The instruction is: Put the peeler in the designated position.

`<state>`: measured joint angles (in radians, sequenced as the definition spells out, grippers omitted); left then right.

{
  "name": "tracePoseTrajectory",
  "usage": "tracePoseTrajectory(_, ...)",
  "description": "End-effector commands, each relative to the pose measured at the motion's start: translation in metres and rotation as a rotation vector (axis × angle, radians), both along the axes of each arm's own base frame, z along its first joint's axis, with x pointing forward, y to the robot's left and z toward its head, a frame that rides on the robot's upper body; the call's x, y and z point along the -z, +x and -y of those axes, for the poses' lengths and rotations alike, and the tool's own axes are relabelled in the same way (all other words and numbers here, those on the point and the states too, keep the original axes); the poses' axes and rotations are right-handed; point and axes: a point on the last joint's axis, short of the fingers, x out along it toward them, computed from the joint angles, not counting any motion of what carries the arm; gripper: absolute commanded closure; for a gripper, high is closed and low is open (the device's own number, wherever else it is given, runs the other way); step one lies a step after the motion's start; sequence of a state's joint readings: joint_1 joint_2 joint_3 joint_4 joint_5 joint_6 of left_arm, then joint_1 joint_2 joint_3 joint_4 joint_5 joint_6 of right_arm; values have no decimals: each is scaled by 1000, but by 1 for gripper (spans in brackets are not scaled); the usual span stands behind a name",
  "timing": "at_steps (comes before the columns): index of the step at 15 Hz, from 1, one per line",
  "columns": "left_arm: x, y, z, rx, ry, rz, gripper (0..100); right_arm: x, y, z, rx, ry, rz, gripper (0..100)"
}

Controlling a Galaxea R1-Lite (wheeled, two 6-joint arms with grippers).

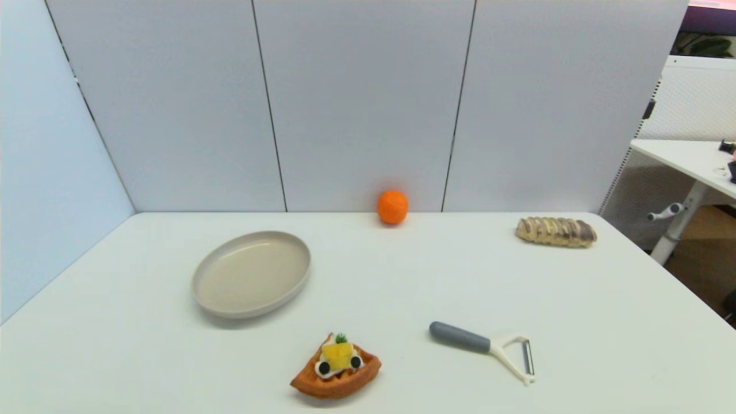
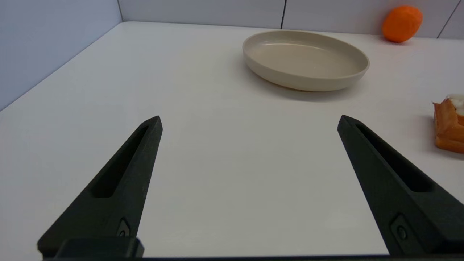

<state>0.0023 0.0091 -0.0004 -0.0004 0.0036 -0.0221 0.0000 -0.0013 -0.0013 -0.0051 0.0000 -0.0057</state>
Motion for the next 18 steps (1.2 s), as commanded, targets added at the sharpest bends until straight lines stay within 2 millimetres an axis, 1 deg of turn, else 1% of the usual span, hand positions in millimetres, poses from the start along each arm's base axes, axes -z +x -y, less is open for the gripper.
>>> tracePoseTrajectory(1,-53,15,0,15,131,-141,0,0,0,0,0,0,-2,0)
tracePoseTrajectory(2,-73,25,0,38,193,-204,0,0,0,0,0,0,-2,0)
tracePoseTrajectory(3,-91,39,1,94,252,-245,0,0,0,0,0,0,0,0)
tracePoseTrajectory(4,-121,60,4,204,309,-257,0,0,0,0,0,0,0,0)
tracePoseTrajectory(5,-142,78,7,317,343,-289,0,0,0,0,0,0,-2,0)
tracePoseTrajectory(7,-170,113,13,523,379,-400,0,0,0,0,0,0,-2,0)
tracePoseTrajectory(8,-178,134,15,603,427,-440,0,0,0,0,0,0,-2,0)
tracePoseTrajectory(9,-184,159,17,653,520,-449,0,0,0,0,0,0,-3,0)
tracePoseTrajectory(10,-186,185,20,705,610,-443,0,0,0,0,0,0,0,0)
tracePoseTrajectory(11,-184,216,31,807,660,-439,0,0,0,0,0,0,-3,0)
tracePoseTrajectory(13,-168,259,64,1006,633,-455,0,0,0,0,0,0,-3,0)
tracePoseTrajectory(14,-158,279,81,1086,622,-465,0,0,0,0,0,0,-2,0)
tracePoseTrajectory(16,-145,307,112,1180,624,-465,0,0,0,0,0,0,-2,0)
tracePoseTrajectory(17,-138,324,132,1226,630,-444,0,0,0,0,0,0,-2,0)
tracePoseTrajectory(18,-133,334,147,1256,632,-439,0,0,0,0,0,0,-2,0)
